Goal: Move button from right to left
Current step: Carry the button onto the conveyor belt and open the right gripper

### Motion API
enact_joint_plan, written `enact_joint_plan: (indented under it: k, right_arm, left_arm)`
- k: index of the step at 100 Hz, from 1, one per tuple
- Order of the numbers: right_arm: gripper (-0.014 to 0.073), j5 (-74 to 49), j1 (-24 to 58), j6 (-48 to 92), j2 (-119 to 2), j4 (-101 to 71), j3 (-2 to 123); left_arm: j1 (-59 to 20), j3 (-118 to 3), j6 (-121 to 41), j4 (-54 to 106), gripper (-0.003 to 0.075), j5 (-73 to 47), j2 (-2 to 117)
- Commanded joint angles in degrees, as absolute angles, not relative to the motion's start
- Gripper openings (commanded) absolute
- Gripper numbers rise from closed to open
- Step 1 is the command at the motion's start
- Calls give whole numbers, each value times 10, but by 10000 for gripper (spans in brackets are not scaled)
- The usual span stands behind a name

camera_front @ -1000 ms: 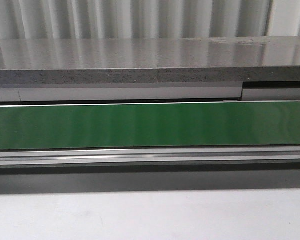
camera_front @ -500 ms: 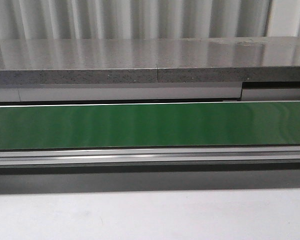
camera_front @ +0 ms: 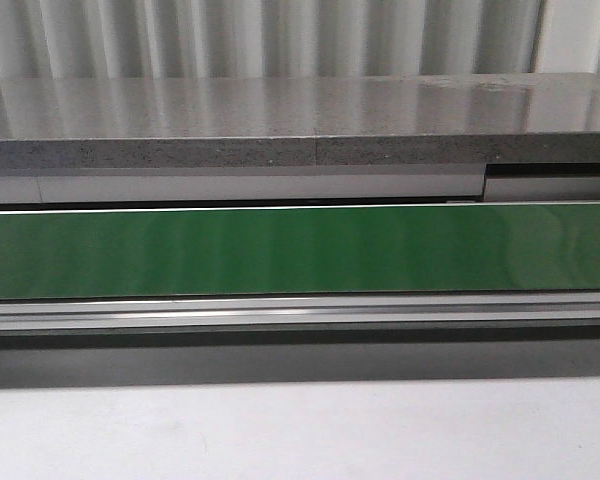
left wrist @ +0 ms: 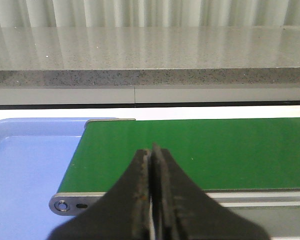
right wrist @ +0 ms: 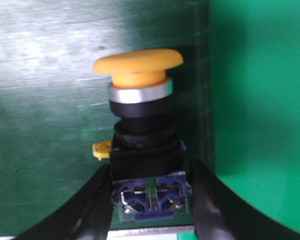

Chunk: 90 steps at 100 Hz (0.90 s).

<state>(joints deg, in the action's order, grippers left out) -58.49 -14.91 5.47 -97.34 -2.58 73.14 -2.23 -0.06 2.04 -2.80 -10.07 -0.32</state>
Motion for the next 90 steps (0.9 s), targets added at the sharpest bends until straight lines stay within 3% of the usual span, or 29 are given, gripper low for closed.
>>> enact_joint_plan:
  k: [1, 7, 20, 29, 56, 66, 90]
  right_arm:
    - [165, -570, -149, 54, -955, -33, 743]
    - [253, -567, -149, 57, -955, -39, 743]
    - [559, -567, -149, 73, -954, -54, 743]
    - [628, -567, -149, 86, -949, -77, 743]
    - [514, -562, -131, 86, -884, -96, 743]
    - [409, -562, -121, 86, -854, -94, 743]
    - [62, -569, -87, 86, -794, -85, 743]
  left_arm:
    - [-21, 13, 23, -28, -20, -55, -22]
    - [-21, 13, 23, -28, -20, -55, -22]
    - [-21, 13, 23, -28, -20, -55, -22]
    - [-21, 13, 23, -28, -20, -55, -22]
    - [-21, 13, 23, -28, -20, -55, -22]
    - [-21, 13, 23, -28, -20, -55, -22]
    - [-21, 13, 23, -28, -20, -55, -22]
